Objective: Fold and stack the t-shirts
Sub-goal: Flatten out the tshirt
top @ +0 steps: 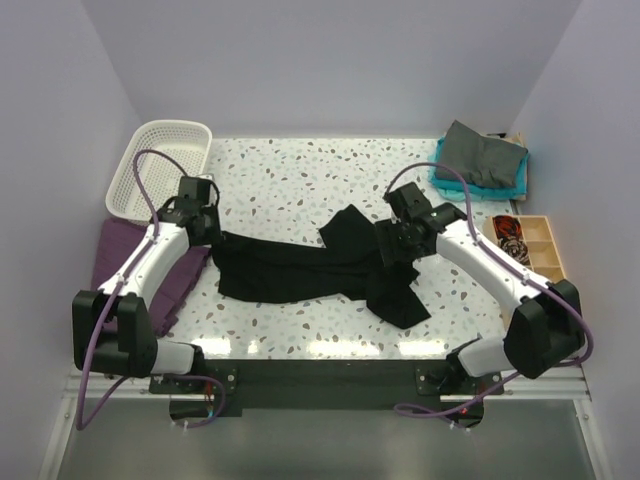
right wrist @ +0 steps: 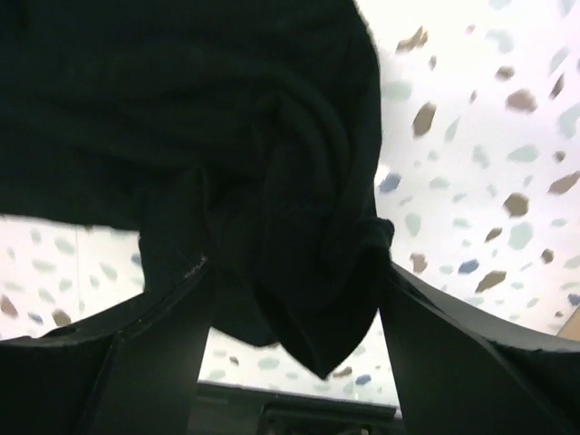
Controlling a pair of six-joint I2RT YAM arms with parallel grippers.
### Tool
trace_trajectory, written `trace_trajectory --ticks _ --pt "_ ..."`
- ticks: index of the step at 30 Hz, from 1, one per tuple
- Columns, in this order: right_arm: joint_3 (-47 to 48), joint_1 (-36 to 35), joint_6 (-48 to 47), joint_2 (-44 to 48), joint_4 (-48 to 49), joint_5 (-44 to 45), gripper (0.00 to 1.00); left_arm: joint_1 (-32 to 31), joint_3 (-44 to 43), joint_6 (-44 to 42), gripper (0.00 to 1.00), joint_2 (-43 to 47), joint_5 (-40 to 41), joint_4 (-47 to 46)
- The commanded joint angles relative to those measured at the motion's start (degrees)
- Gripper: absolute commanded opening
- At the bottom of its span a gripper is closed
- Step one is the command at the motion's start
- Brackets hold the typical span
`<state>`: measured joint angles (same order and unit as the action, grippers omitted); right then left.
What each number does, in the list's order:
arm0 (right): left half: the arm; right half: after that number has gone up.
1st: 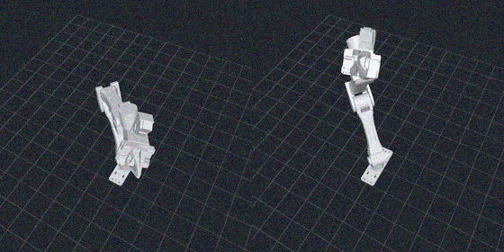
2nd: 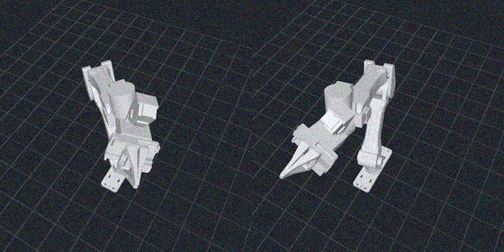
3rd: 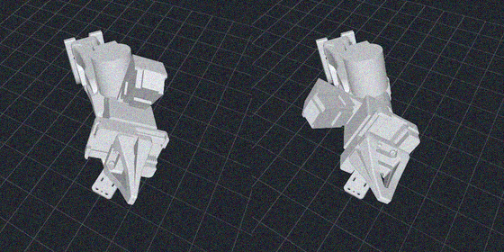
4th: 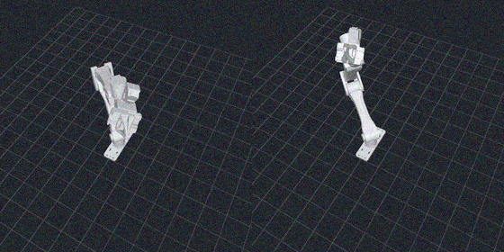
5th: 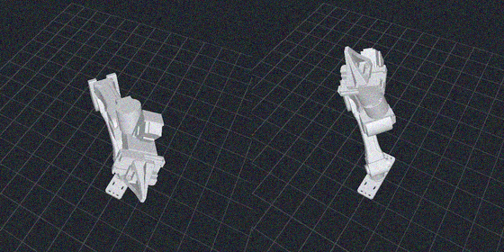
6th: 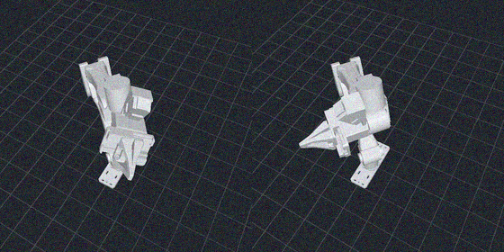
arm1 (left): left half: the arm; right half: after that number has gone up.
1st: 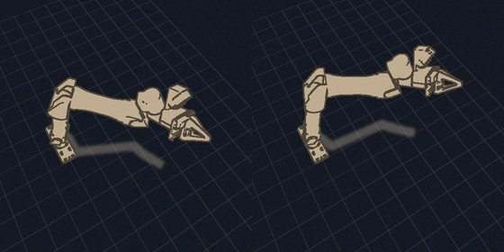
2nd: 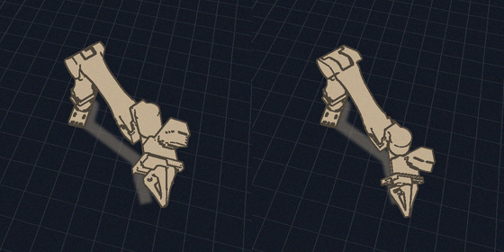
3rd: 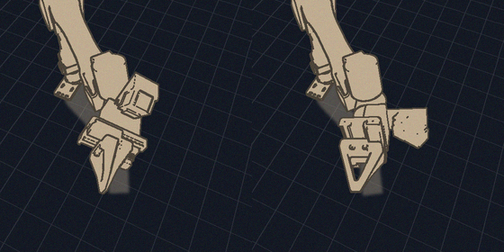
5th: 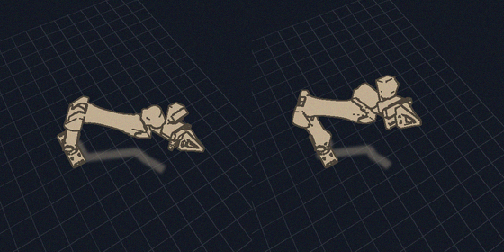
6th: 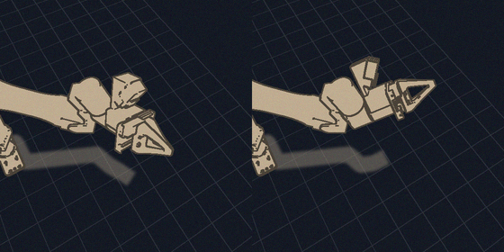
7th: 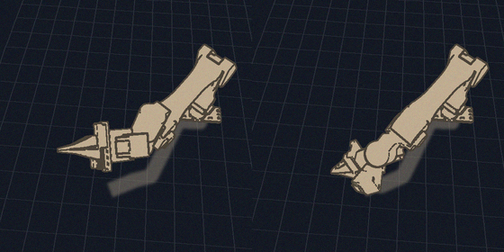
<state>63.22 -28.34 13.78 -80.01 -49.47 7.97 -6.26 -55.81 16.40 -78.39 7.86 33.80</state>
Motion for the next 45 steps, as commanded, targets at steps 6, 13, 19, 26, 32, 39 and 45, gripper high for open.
trace_trajectory --ticks 6,13,19,26,32,39,45 --pt "15.3 1.6 -1.5 -19.9 19.7 4.1 0.76 -0.2 -0.8 -1.9 0.00 0.1 -3.6 -2.4" --pt "26.2 2.8 -4.0 -36.3 19.9 1.4 0.77 -0.5 -0.5 -2.3 0.00 -0.2 -3.8 -2.6" --pt "28.6 4.4 -4.5 -40.2 20.2 -1.4 0.76 -0.5 -0.4 -2.5 0.00 -0.7 -3.5 -2.5" --pt "28.8 5.7 -4.8 -43.2 17.7 -3.7 0.19 -0.5 -0.7 -2.4 0.00 -1.6 -3.1 -2.2" --pt "30.9 8.8 -3.6 -45.7 14.7 -7.8 0.48 -0.9 -2.2 -2.2 0.00 -3.9 -3.4 -1.4" --pt "26.0 9.2 -3.3 -39.9 19.1 -11.4 0.72 -1.2 -2.5 -2.0 0.00 -4.4 -2.5 -1.1" --pt "27.7 9.1 -3.9 -42.9 17.4 -16.6 0.68 -1.1 -2.5 -2.0 0.00 -4.8 -2.9 -1.1"
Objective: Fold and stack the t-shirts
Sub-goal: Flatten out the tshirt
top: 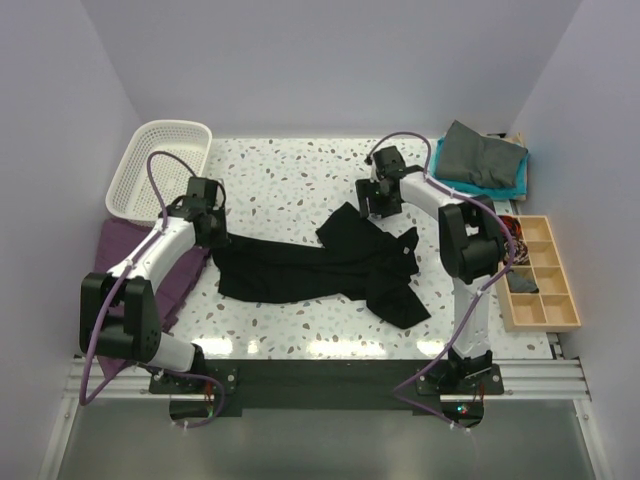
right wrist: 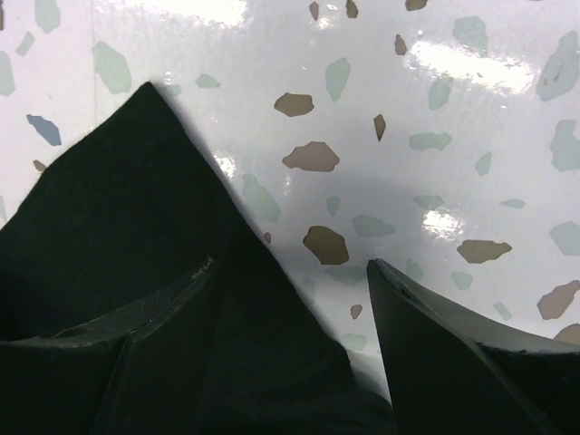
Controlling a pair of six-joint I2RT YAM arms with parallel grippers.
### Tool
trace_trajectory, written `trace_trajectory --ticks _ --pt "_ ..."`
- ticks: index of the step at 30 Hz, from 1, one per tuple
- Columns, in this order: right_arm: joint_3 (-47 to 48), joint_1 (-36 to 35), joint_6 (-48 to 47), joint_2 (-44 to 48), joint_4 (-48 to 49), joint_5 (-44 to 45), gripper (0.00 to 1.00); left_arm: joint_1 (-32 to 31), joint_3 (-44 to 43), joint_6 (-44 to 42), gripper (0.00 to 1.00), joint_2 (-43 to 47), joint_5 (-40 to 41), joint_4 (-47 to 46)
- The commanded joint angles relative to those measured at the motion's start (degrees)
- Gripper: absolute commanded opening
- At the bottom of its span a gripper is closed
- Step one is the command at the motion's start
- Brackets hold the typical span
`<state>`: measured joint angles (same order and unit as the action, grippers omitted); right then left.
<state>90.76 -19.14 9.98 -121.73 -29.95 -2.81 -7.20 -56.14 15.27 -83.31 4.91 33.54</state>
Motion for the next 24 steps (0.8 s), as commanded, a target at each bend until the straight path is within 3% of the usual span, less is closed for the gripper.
trace_trajectory --ticks 1,9,12,14,17,24 --pt "-0.1 -0.2 -0.2 -1.3 -2.1 -7.0 0.68 -0.2 -2.1 -0.9 0.00 0.2 0.0 -0.8" --pt "-1.7 -2.7 -2.0 -4.3 -4.5 -7.7 0.61 -0.4 -2.3 -0.7 0.00 -0.2 -0.8 -1.0" --pt "-0.8 -3.5 -2.5 -6.0 -6.2 -6.9 0.46 -0.6 -2.2 -0.6 0.00 -0.2 -0.7 -1.0" --pt "-0.1 -3.6 -2.5 -6.6 -6.4 -6.2 0.24 -0.9 -2.1 -0.5 0.00 -0.3 -0.5 -0.9" --pt "0.6 -3.5 -2.4 -6.4 -6.6 -4.3 0.00 -1.4 -2.5 0.0 0.00 -0.8 -0.1 -0.8" --pt "3.7 -2.9 -1.9 0.8 -6.0 2.6 0.00 -3.5 -8.9 2.0 0.00 -3.8 2.5 0.1"
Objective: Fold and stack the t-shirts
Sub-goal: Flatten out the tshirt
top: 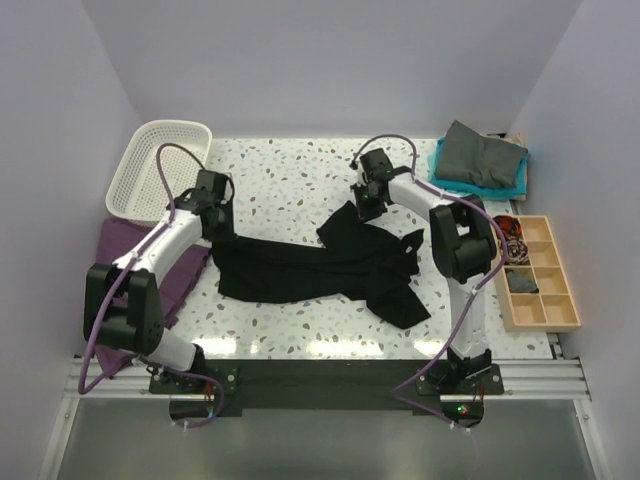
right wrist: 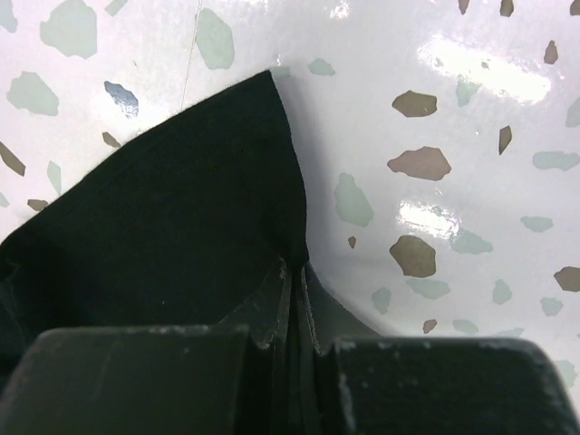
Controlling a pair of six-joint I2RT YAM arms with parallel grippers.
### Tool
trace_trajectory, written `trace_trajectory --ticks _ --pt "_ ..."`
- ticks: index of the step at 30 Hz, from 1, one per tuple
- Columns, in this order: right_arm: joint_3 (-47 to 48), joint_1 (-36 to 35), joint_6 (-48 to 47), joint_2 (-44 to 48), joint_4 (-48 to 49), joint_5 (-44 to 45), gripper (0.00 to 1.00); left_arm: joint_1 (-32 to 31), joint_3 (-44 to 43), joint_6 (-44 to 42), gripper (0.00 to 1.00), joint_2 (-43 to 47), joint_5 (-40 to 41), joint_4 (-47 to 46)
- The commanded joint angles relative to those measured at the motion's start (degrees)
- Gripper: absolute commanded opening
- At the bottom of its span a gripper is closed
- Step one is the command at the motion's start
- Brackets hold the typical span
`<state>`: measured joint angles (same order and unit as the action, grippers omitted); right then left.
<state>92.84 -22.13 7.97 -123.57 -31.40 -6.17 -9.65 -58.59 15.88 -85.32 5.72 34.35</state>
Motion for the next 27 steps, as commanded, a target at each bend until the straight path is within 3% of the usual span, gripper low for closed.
trace_trajectory --ticks 1,16,21,27 --pt "2.3 0.5 0.3 3.7 -4.6 8.2 0.00 -1.1 -9.7 1.6 0.00 -2.5 2.1 -0.4" --pt "10.5 15.2 3.1 19.8 -3.4 15.6 0.00 1.7 -44.4 -1.7 0.00 -14.6 11.7 6.3" --pt "11.0 16.9 2.0 25.7 -4.5 16.4 0.00 1.8 -47.0 -3.0 0.00 -12.2 11.6 7.7" --pt "11.6 17.1 0.9 36.8 -8.1 15.2 0.00 1.8 -46.8 -5.2 0.00 -3.4 7.7 10.1"
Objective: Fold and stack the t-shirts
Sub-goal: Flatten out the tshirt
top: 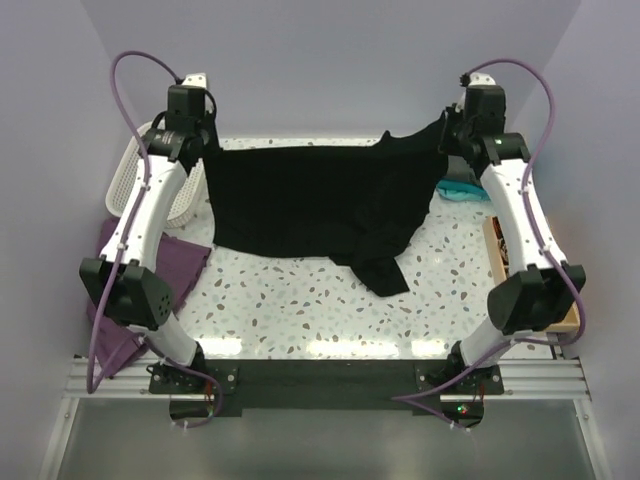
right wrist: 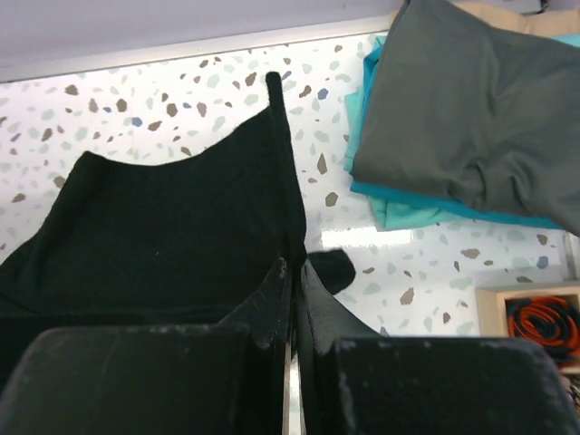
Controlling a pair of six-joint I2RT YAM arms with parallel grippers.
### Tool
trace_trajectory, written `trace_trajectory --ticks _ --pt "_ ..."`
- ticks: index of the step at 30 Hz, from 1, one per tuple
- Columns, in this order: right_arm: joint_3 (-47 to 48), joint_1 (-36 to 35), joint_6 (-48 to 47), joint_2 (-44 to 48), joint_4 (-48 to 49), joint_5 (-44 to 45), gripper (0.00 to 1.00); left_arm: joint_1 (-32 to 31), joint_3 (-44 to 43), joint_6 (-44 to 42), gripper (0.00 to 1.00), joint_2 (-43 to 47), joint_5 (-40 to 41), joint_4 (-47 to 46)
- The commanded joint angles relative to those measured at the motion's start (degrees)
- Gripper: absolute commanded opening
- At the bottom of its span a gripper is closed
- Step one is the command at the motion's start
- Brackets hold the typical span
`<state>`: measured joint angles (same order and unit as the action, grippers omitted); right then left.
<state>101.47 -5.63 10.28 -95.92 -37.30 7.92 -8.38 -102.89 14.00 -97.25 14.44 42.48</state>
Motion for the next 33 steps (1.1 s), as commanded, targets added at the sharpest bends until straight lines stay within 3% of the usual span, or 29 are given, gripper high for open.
trace_trajectory --ticks 1,9,17,25,30,33 --pt "3.6 0.6 -1.6 10.7 -3.2 0.4 0.00 0.6 -2.6 -3.8 0.00 11.4 -3.6 3.1" --pt "10.7 0.5 -0.8 25.8 -12.3 -12.1 0.00 0.5 -6.1 -4.9 0.00 26.8 -20.1 9.4" --pt "23.6 0.5 -0.4 34.7 -22.6 -22.4 0.00 0.3 -9.9 -5.3 0.00 40.1 -36.5 12.0" --pt "33.4 0.5 -0.2 37.8 -28.5 -23.8 0.00 0.2 -11.6 -1.2 0.00 47.8 -36.2 8.5" --pt "30.5 0.5 0.4 38.2 -25.5 -22.3 0.00 -0.6 -12.8 -0.5 0.00 47.9 -31.7 9.3" --pt "24.4 0.5 0.9 37.7 -21.7 -20.8 0.00 -0.6 -9.7 -0.4 0.00 46.8 -23.1 10.1"
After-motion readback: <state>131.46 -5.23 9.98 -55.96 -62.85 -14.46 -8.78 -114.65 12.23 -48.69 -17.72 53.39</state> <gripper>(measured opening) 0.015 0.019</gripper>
